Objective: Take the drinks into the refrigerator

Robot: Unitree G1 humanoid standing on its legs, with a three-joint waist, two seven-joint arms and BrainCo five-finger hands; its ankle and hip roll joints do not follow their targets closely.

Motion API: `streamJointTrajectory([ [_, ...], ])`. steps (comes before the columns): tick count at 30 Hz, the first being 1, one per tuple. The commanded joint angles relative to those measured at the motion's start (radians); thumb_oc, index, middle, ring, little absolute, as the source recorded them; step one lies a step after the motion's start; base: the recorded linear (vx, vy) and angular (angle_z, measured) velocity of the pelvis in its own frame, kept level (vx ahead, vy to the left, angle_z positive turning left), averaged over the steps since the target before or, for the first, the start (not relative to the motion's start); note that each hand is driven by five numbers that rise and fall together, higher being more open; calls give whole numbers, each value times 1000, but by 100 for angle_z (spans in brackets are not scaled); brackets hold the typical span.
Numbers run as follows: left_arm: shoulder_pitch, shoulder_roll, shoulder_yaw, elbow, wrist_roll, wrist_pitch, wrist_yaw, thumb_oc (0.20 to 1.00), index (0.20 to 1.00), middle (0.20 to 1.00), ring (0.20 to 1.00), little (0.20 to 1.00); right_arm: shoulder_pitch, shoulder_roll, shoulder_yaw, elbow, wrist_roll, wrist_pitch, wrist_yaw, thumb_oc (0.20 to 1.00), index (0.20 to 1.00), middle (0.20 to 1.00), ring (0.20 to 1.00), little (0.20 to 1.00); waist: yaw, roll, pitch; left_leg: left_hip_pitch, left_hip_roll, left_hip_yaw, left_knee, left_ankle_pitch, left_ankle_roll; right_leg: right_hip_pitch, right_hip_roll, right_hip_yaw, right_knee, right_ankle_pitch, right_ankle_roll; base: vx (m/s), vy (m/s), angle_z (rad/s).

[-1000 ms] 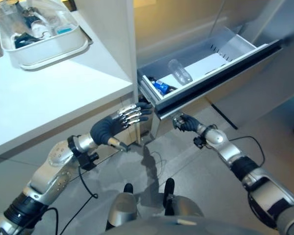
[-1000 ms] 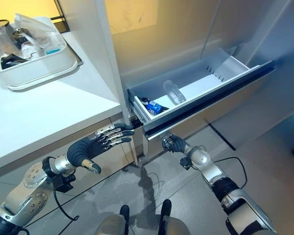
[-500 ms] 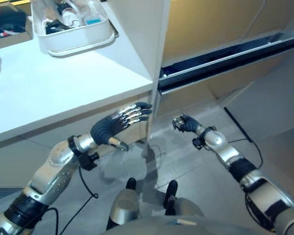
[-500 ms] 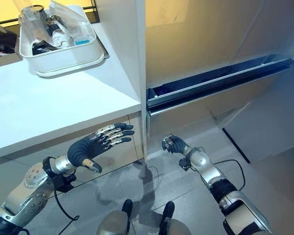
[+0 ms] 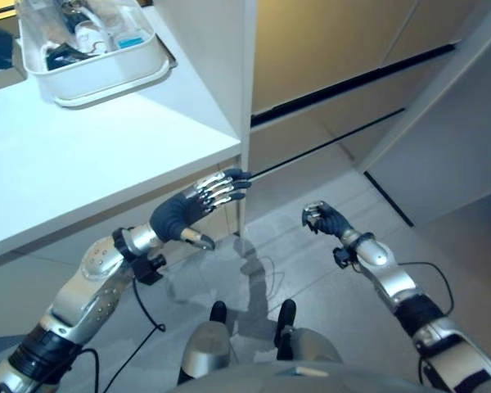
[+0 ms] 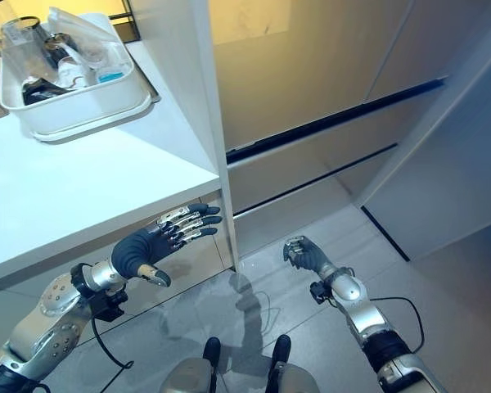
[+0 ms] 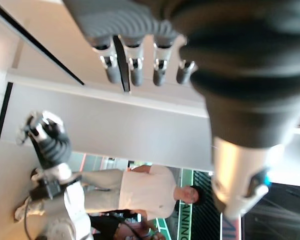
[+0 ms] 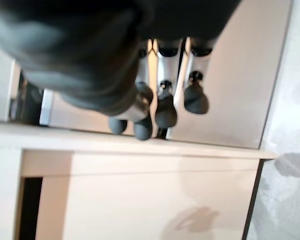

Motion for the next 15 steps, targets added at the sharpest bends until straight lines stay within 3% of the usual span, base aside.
streamJointTrajectory([
  [1, 24, -33, 43, -64, 30, -69, 2, 1000, 1000, 1000, 1000, 1000, -37, -52, -29, -73, 43, -67, -10, 200, 200, 200, 200, 200, -13, -4, -18, 5, -26, -16, 6, -59, 50, -28, -35, 23, 141, -71, 76, 0, 0, 0],
  [7, 36, -41, 58, -61, 26, -71, -5, 1000, 1000, 1000, 1000, 1000, -7, -60, -67, -95, 53, -76, -12, 200, 200, 200, 200, 200, -24, -4, -23, 10, -23, 1, 5, -64, 50, -29, -27, 42, 132, -67, 77, 1, 2, -12],
  [8, 39, -43, 59, -60, 27, -72, -7, 1000, 1000, 1000, 1000, 1000, 1, -62, -71, -104, 55, -77, -8, 523, 523, 523, 523, 523, -26, -3, -24, 10, -23, 3, 4, -63, 50, -28, -25, 45, 130, -66, 77, 4, -1, -6],
  [9, 43, -45, 62, -56, 28, -71, -8, 1000, 1000, 1000, 1000, 1000, 13, -64, -77, -116, 55, -79, -5, 909, 909, 909, 909, 909, -28, -3, -25, 11, -22, 6, 4, -63, 50, -28, -22, 48, 127, -66, 77, 6, 2, -11],
  [10, 45, -46, 65, -54, 30, -72, -9, 1000, 1000, 1000, 1000, 1000, 22, -66, -79, -124, 55, -79, -2, 1000, 1000, 1000, 1000, 1000, -30, -4, -26, 12, -21, 8, 3, -63, 49, -27, -21, 51, 125, -65, 77, 2, -5, -13],
  [15, 59, -73, 74, -26, 30, -74, -12, 1000, 1000, 1000, 1000, 1000, 80, -66, -90, -154, 54, -87, 18, 1000, 1000, 1000, 1000, 1000, -44, -4, -29, 16, -15, 19, 1, -64, 48, -27, -14, 61, 117, -62, 79, -1, 1, -8],
])
